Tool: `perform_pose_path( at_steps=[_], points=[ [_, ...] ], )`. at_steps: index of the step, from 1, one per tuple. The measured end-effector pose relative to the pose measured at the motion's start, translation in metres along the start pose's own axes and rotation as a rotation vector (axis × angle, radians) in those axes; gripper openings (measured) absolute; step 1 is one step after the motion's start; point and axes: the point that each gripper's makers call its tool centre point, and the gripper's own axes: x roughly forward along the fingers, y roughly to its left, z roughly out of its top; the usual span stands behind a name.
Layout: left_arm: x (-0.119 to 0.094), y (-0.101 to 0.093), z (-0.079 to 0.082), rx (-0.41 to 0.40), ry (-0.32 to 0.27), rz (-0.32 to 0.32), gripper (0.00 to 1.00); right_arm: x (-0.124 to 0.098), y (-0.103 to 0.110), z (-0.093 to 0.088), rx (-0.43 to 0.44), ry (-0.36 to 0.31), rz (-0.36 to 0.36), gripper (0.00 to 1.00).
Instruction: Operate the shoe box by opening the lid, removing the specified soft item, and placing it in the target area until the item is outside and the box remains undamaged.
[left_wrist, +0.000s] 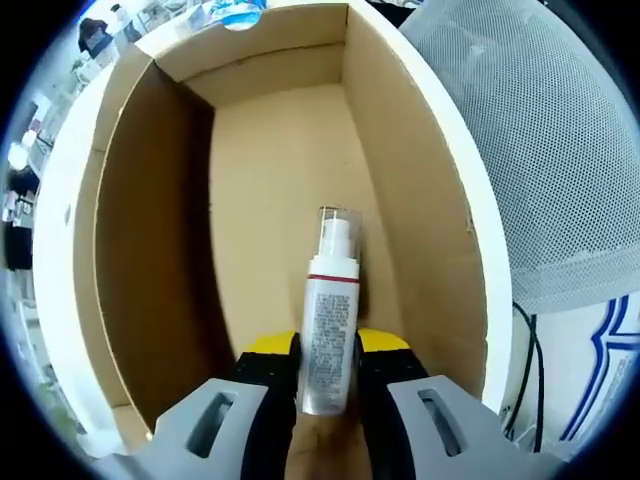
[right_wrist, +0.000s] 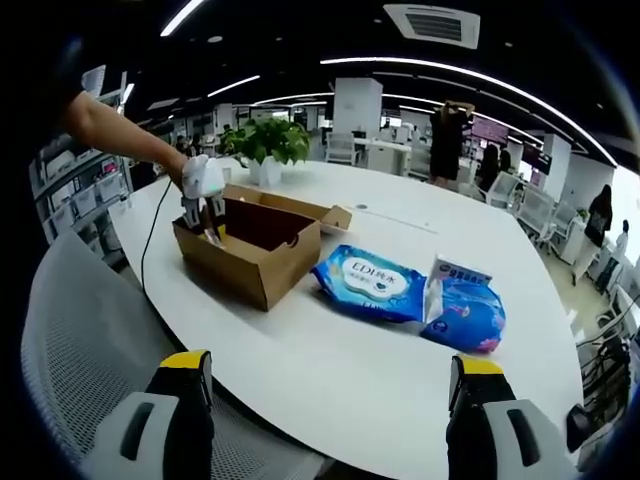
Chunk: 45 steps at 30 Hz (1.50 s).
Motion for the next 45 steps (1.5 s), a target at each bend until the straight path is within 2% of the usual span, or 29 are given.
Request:
perform_pose_path(
  at_steps=[7, 17, 24, 35, 45],
  points=[
    [-0.007, 0.005, 0.004, -0.041, -0.015, 0.045, 0.19, -0.002, 0.001, 0.004, -0.005, -0.011, 0.001, 0.98],
    [-0.027, 0.004, 0.013, -0.145, -0.077, 0.096, 0.19, -0.004, 0.001, 0.009, -0.009, -0.027, 0.004, 0.98],
    [-0.04, 0.0, 0.023, -0.165, -0.125, 0.125, 0.19, -0.004, 0.005, 0.015, -0.023, -0.042, 0.019, 0.97],
    [-0.055, -0.003, 0.042, -0.145, -0.2, 0.158, 0.19, -0.003, 0.012, 0.025, -0.051, -0.059, 0.051, 0.94],
    [-0.076, -0.01, 0.072, -0.121, -0.295, 0.189, 0.19, 0.0, 0.02, 0.033, -0.085, -0.077, 0.078, 0.89]
  ],
)
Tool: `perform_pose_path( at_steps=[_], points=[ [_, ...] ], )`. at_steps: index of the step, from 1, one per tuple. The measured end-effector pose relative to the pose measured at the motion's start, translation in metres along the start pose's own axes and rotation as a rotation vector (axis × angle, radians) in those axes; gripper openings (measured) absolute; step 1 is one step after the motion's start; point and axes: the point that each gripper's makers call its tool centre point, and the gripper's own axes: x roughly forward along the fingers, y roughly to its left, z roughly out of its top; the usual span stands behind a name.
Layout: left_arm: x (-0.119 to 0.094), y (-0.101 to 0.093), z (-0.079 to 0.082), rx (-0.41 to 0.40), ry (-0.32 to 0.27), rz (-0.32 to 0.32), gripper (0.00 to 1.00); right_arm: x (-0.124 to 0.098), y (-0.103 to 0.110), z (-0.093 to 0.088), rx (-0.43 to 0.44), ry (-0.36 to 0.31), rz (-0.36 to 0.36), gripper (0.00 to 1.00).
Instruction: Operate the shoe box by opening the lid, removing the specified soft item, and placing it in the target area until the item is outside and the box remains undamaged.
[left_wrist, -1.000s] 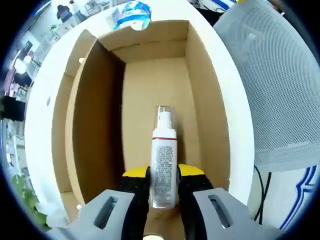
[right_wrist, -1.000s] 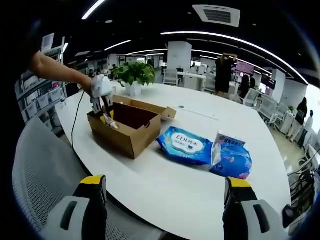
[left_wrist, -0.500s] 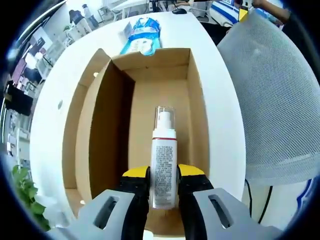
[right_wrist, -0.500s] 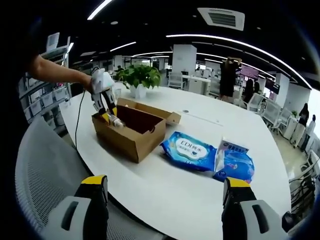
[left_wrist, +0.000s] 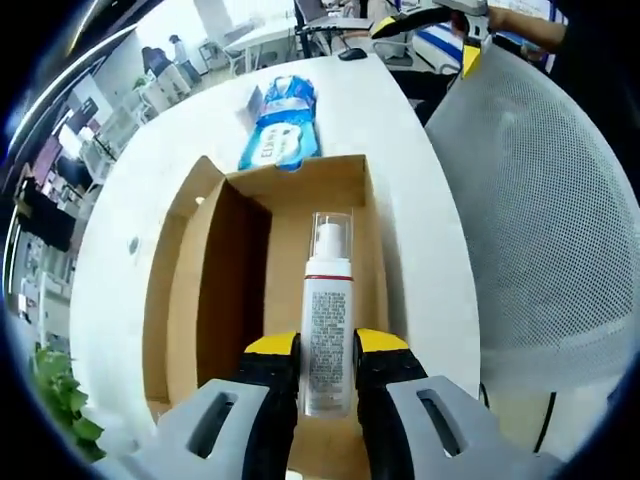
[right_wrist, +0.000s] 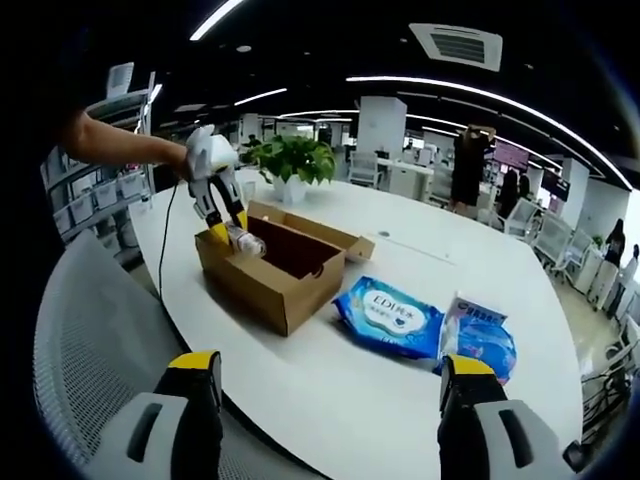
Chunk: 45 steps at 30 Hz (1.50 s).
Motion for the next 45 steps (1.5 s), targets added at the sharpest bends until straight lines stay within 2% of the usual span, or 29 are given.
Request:
perform_pose_path(
  at_steps=[9, 22, 32, 36, 45],
  points=[
    [-0.005, -0.014, 0.024, 0.055, -0.051, -0.007, 0.19, 0.006, 0.009, 0.008, -0.028, -0.017, 0.032, 0.85],
    [-0.008, -0.033, 0.055, 0.115, -0.133, -0.057, 0.19, 0.014, 0.026, 0.015, -0.052, -0.043, 0.082, 0.75],
    [-0.011, -0.048, 0.067, 0.152, -0.172, -0.1, 0.19, 0.02, 0.044, 0.032, -0.059, -0.11, 0.139, 0.6],
    [-0.013, -0.055, 0.074, 0.149, -0.193, -0.13, 0.19, 0.022, 0.055, 0.041, -0.039, -0.146, 0.188, 0.55],
    [-0.017, -0.074, 0.084, 0.158, -0.225, -0.196, 0.19, 0.024, 0.075, 0.053, -0.074, -0.176, 0.26, 0.45]
  ],
)
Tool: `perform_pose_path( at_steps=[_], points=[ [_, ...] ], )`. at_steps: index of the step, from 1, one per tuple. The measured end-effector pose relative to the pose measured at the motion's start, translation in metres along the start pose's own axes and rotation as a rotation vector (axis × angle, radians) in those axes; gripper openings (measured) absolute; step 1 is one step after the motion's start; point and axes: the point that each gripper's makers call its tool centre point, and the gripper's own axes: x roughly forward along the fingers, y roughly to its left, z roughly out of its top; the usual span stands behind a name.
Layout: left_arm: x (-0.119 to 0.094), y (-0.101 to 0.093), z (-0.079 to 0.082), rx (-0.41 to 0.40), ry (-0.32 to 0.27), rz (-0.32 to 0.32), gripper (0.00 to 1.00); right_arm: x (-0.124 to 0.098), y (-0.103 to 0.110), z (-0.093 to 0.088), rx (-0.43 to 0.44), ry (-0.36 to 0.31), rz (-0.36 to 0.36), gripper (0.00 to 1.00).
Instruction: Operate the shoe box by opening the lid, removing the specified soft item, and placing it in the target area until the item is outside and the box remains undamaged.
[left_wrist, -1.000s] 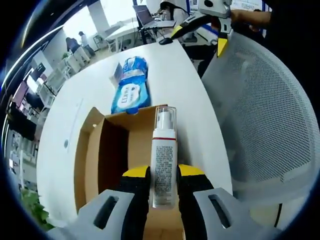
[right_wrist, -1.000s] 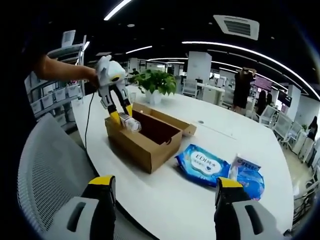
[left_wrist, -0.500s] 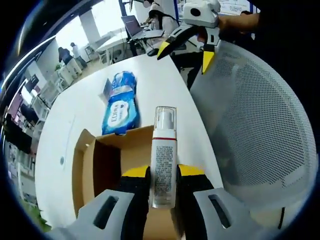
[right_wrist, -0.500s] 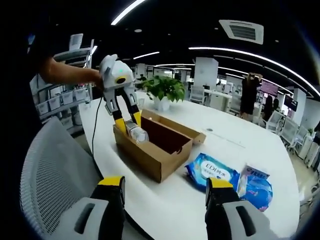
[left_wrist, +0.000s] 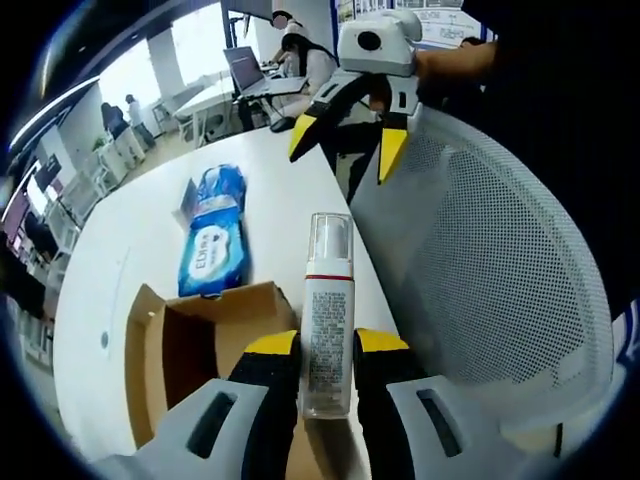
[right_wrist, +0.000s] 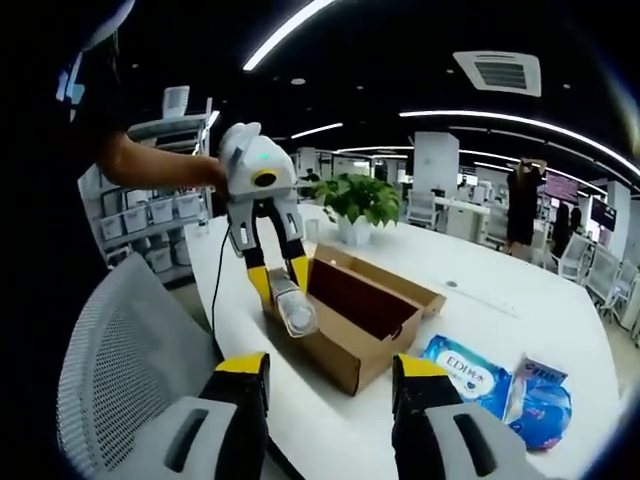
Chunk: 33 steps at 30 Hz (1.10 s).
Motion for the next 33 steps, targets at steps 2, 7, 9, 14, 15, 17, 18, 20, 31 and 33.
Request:
perform_pose_path(
  at_steps=[2, 7, 9, 14, 15, 17, 18, 20, 31, 33],
  points=[
    [0.0, -0.003, 0.002, 0.001, -0.007, -0.01, 0.19, 0.002, 0.005, 0.003, -0.006, -0.01, 0.02, 0.43],
    [-0.001, -0.009, 0.009, -0.01, -0.033, -0.035, 0.19, 0.006, 0.017, 0.006, -0.013, -0.021, 0.064, 0.38],
    [0.0, -0.011, 0.01, -0.009, -0.034, -0.042, 0.19, 0.008, 0.021, 0.007, -0.022, -0.023, 0.078, 0.35],
    [0.002, -0.018, 0.011, -0.001, -0.032, -0.07, 0.19, 0.013, 0.028, 0.011, -0.036, -0.026, 0.105, 0.32],
    [0.002, -0.02, 0.011, 0.003, -0.032, -0.077, 0.19, 0.014, 0.029, 0.011, -0.038, -0.026, 0.112, 0.3],
    [0.003, -0.021, 0.011, 0.005, -0.031, -0.082, 0.19, 0.016, 0.032, 0.012, -0.042, -0.025, 0.124, 0.29],
    [0.003, -0.022, 0.011, 0.007, -0.031, -0.084, 0.19, 0.016, 0.033, 0.012, -0.044, -0.024, 0.13, 0.28],
    [0.004, -0.023, 0.013, 0.011, -0.035, -0.092, 0.19, 0.018, 0.036, 0.013, -0.048, -0.025, 0.142, 0.27],
    [0.008, -0.03, 0.024, 0.016, -0.081, -0.132, 0.19, 0.024, 0.046, 0.015, -0.07, -0.024, 0.175, 0.22],
    [0.008, -0.032, 0.026, 0.021, -0.095, -0.139, 0.19, 0.024, 0.047, 0.015, -0.069, -0.026, 0.175, 0.21]
  ],
)
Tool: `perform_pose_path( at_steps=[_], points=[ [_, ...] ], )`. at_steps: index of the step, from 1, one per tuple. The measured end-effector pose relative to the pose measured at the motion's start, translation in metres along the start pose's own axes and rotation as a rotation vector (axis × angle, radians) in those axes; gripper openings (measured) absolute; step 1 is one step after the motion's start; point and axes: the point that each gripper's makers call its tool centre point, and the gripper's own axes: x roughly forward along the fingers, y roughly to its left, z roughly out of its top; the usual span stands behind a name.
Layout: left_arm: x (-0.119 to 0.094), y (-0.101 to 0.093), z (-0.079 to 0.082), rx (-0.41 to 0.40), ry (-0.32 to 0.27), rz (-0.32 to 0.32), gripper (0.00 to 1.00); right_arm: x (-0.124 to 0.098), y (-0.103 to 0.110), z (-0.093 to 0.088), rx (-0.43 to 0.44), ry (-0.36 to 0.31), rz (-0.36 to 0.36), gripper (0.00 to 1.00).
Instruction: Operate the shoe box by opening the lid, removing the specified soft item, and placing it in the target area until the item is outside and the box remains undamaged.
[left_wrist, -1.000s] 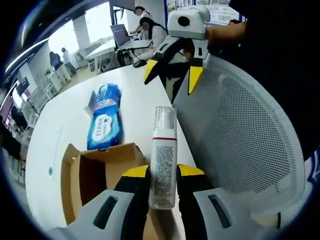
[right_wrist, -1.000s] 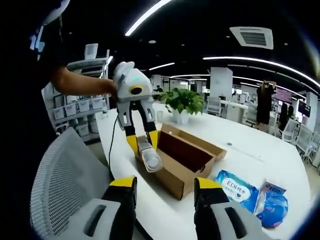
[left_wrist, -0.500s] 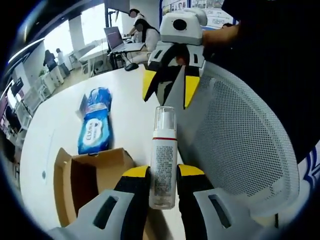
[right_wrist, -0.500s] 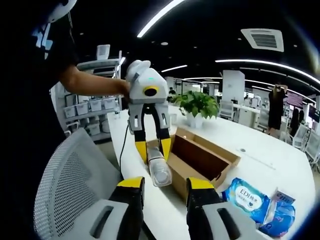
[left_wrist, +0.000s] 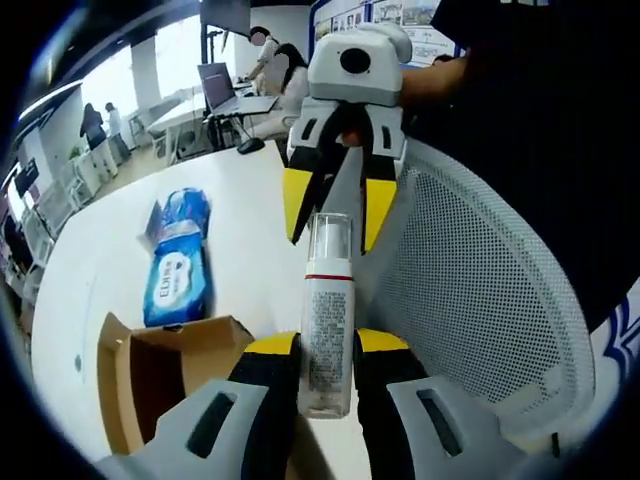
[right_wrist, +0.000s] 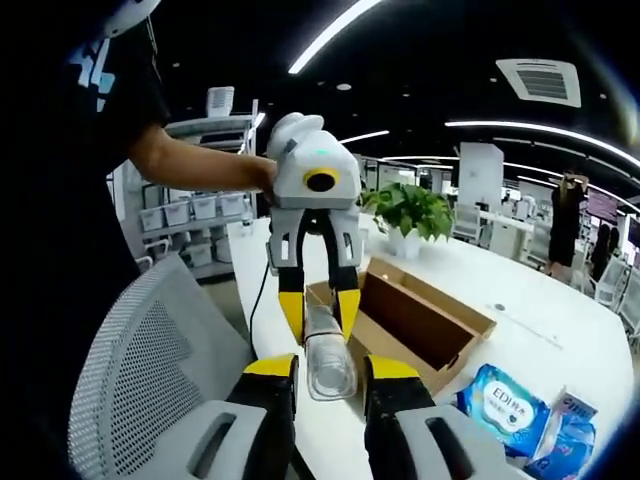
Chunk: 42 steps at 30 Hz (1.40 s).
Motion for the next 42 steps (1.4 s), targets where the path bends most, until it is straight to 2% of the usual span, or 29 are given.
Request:
perform_pose_path(
  at_steps=[7, 17, 22, 30, 37, 42],
  points=[
    [0.001, -0.003, 0.007, 0.036, -0.047, -0.012, 0.19, 0.001, 0.002, 0.002, -0.019, 0.0, 0.007, 0.18],
    [0.002, 0.0, 0.006, 0.044, -0.072, -0.003, 0.2, 0.002, 0.004, 0.008, -0.058, -0.01, 0.011, 0.16],
    [0.005, 0.001, 0.005, 0.037, -0.065, 0.002, 0.2, 0.002, 0.004, 0.009, -0.089, -0.004, 0.005, 0.16],
    [0.007, 0.002, 0.007, 0.025, -0.069, 0.001, 0.2, 0.001, 0.001, 0.009, -0.055, 0.016, 0.012, 0.15],
    [0.013, 0.003, 0.005, 0.03, -0.048, -0.003, 0.2, 0.002, 0.001, 0.007, -0.051, 0.043, 0.02, 0.14],
    [0.014, 0.009, 0.006, 0.015, -0.047, 0.02, 0.23, 0.001, -0.002, 0.006, -0.067, 0.057, 0.013, 0.14]
  ],
)
